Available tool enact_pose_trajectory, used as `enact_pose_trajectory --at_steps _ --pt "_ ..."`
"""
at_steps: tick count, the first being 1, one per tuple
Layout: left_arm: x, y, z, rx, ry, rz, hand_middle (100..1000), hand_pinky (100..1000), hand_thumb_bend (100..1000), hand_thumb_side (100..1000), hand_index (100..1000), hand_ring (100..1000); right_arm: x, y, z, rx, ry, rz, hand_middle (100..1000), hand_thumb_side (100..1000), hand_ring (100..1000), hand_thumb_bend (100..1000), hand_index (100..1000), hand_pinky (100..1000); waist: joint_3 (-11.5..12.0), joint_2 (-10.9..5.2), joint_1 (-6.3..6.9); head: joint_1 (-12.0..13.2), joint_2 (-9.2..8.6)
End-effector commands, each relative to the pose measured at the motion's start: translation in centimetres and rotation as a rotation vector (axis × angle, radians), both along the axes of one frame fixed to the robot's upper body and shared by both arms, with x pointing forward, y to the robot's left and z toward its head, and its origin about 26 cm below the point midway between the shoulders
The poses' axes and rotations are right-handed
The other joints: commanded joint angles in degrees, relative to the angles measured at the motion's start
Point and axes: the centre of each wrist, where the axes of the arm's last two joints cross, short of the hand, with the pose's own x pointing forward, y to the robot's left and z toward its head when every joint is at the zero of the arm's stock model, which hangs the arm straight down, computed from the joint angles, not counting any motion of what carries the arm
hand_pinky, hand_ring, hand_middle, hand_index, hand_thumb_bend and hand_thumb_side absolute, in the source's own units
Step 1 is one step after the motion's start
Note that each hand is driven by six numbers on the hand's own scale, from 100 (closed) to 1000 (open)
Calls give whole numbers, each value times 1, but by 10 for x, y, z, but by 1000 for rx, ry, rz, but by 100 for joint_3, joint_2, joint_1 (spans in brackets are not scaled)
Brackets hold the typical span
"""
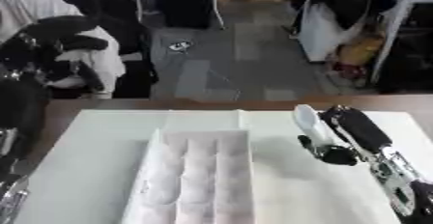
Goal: Pick up objects on the table and place them in the box.
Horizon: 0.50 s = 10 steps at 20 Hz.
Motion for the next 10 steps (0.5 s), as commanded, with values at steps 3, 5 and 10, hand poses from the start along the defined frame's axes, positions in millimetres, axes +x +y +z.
enact_pose_trajectory --at_steps 3,5,10 --pt "-3 -2 9 3 -40 -18 799 433 546 911 842 707 -2 12 32 -2 -68 80 100 625 100 265 100 100 37 -72 -14 -96 -22" --pt "-3 -3 11 -1 -45 -21 800 434 546 911 842 707 -1 17 38 -4 -77 109 100 631 100 258 100 100 54 -68 -19 -115 -34" --pt "-3 -5 14 -13 -62 -28 800 439 545 910 843 709 0 30 46 -9 -106 193 100 642 100 239 100 100 104 -52 -33 -153 -71"
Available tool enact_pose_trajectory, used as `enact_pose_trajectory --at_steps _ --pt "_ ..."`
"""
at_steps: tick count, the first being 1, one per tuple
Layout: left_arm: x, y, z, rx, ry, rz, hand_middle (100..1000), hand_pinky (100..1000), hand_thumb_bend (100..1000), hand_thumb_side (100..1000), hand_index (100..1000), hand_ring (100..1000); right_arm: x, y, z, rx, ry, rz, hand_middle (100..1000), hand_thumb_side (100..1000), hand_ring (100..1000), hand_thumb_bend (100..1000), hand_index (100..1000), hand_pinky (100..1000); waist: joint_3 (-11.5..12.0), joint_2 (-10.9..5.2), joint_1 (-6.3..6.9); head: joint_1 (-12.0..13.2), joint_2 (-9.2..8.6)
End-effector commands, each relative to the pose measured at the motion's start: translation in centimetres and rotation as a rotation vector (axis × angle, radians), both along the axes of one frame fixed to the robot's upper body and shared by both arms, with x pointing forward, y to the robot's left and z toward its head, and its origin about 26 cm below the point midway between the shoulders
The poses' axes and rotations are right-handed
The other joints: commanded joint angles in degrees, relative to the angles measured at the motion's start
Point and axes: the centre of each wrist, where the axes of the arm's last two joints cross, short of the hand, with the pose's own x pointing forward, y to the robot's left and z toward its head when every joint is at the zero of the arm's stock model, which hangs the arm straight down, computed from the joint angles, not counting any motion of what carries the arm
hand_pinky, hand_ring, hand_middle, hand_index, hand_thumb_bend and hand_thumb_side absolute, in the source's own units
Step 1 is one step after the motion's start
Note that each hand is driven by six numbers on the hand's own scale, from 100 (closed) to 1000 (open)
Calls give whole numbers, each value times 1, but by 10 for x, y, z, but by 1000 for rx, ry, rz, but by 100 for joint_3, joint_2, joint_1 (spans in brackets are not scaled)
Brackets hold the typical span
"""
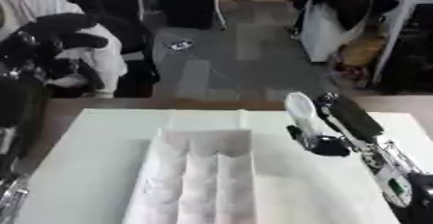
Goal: Pick up objects on the table and place them in the box.
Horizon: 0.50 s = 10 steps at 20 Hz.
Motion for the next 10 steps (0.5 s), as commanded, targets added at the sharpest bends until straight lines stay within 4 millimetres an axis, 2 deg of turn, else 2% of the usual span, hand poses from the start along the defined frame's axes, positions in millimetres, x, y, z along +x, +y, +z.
enact_pose_trajectory --at_steps 1,10 --pt "-3 -2 12 -6 -48 -17 801 441 545 911 844 710 0 6 22 -8 -63 58 100 648 100 231 100 100 27 -55 -8 -107 -77" --pt "-3 -13 20 -20 -65 -55 800 439 547 913 844 708 5 31 32 18 -116 208 100 657 100 212 100 100 161 58 -9 -242 -181"
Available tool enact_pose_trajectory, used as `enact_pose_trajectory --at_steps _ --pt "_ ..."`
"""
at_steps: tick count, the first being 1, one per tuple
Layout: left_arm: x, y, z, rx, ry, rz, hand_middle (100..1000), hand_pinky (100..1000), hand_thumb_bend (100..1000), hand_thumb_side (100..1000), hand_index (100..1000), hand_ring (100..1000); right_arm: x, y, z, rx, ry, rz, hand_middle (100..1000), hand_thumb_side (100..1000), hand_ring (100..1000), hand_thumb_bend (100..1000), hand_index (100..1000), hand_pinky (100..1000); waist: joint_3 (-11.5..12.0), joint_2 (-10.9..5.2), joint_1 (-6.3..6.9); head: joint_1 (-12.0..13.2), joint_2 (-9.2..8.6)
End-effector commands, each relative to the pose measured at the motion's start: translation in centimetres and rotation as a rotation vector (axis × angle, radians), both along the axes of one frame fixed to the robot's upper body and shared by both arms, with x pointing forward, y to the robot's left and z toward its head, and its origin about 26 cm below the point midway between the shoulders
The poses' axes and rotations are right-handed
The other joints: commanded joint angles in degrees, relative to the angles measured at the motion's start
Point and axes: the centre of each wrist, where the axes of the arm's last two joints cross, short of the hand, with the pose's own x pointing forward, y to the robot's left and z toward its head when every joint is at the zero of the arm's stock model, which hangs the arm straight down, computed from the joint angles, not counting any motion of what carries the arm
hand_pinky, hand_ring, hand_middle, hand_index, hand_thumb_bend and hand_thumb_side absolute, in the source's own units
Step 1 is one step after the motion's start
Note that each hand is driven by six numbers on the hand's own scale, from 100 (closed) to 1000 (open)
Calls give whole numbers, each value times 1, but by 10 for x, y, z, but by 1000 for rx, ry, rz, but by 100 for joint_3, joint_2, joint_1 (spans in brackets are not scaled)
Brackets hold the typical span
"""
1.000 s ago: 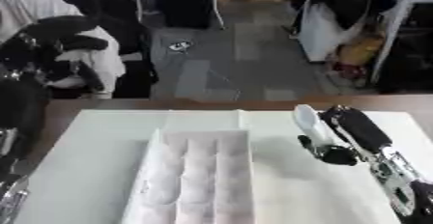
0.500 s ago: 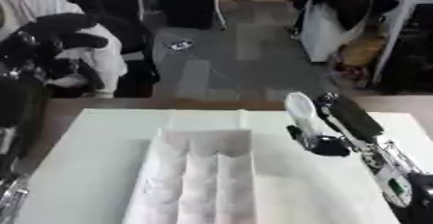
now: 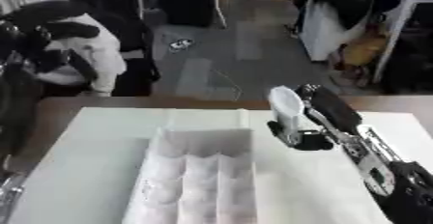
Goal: Pick up objects on the table and place them in the box.
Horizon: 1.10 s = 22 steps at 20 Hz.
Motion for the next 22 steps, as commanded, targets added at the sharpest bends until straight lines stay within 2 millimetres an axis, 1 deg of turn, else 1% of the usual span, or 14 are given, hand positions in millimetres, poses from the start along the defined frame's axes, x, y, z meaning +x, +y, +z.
enact_pose_trajectory --at_steps 1,6,12,13,14,15,17,21,22 --pt "-4 -4 9 3 -32 -24 800 437 547 914 843 707 1 10 17 8 -52 65 100 655 100 209 100 100 33 -53 10 -103 -116" --pt "-4 -12 13 2 -38 -56 799 435 547 913 843 707 5 25 19 36 -58 166 100 642 100 205 100 100 136 28 14 -157 -213" --pt "-5 -20 19 7 -49 -89 800 434 548 914 844 708 8 39 19 47 -54 246 100 645 100 201 100 100 253 82 -9 -217 -326" --pt "-5 -21 19 7 -50 -93 800 434 548 914 844 707 9 41 18 47 -53 254 100 635 100 247 100 100 266 87 -12 -233 -344" --pt "-5 -23 20 9 -52 -99 800 434 548 916 844 708 9 44 18 46 -50 267 100 646 100 205 100 100 288 97 -17 -260 -364" --pt "-5 -24 21 11 -54 -103 800 434 548 916 844 708 9 46 18 45 -48 278 100 647 100 208 100 100 303 105 -18 -277 -370" --pt "-5 -26 23 16 -56 -107 800 434 547 919 844 708 10 52 17 47 -41 304 100 655 100 210 100 100 327 119 -20 -300 -330" --pt "-5 -27 23 25 -58 -106 800 434 548 920 844 709 10 63 22 37 -47 374 100 679 100 203 100 100 343 128 -24 -327 -183" --pt "-5 -27 23 26 -58 -106 800 434 548 921 844 709 10 66 23 38 -50 396 100 683 100 201 100 100 344 126 -25 -365 -99"
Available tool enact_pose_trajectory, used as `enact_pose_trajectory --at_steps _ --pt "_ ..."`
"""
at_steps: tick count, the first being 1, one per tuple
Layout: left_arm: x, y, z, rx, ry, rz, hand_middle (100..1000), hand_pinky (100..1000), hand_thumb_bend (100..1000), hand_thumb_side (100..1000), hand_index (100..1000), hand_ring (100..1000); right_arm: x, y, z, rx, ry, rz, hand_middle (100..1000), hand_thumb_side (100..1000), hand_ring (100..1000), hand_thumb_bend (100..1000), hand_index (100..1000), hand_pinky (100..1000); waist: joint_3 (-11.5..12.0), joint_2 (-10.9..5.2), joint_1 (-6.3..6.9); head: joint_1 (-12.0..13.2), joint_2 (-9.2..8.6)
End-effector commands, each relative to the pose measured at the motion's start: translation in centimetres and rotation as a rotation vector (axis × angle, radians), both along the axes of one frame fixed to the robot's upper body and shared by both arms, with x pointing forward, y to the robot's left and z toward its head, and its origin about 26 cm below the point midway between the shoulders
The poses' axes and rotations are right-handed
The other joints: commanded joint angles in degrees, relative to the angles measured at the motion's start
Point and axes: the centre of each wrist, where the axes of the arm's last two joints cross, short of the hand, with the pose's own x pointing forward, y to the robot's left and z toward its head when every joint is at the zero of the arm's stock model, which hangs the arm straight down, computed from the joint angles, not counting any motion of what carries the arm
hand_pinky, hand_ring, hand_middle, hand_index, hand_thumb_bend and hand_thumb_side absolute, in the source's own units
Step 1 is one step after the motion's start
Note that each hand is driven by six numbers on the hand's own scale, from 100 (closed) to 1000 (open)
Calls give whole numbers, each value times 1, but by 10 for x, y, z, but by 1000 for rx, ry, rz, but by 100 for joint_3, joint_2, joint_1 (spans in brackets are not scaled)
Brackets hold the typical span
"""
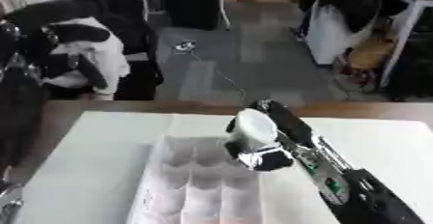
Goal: Pick up objects on the table and place them in the box.
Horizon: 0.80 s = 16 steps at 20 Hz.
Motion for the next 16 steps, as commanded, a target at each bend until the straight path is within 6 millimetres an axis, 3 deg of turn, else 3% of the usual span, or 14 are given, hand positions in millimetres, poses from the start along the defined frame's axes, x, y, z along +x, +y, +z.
enact_pose_trajectory --at_steps 1,6,7,11,12,13,14,15,16 --pt "-4 -2 9 7 -38 -9 800 434 547 923 844 709 0 10 18 8 -43 67 100 683 100 201 100 100 12 -87 11 -129 160" --pt "-4 -3 8 12 -39 -3 800 435 547 925 844 710 0 20 15 29 -11 124 100 683 100 227 100 100 19 -101 15 -113 725" --pt "-4 -3 8 13 -40 -2 800 435 547 925 844 710 0 21 14 34 1 134 100 693 100 269 100 100 20 -99 16 -109 770" --pt "-4 -3 8 21 -40 4 799 433 547 925 844 709 0 30 6 33 60 200 100 689 100 253 100 100 23 -85 14 -74 838" --pt "-4 -3 8 23 -41 4 799 433 548 926 844 709 0 31 4 27 74 218 100 736 100 332 100 100 26 -82 13 -63 842" --pt "-4 -3 8 24 -41 5 799 433 548 926 844 709 0 32 2 17 85 236 100 748 100 334 100 100 26 -82 11 -54 844" --pt "-4 -3 9 25 -41 5 799 433 548 926 844 709 0 32 1 4 94 250 197 830 115 332 278 100 27 -83 9 -48 843" --pt "-4 -3 9 25 -41 6 799 433 548 926 844 709 0 32 1 -11 101 259 163 818 100 327 244 100 27 -85 8 -45 842" --pt "-4 -4 9 25 -41 6 799 433 548 926 844 709 0 32 1 -28 107 265 500 922 453 388 591 133 27 -88 5 -43 842"
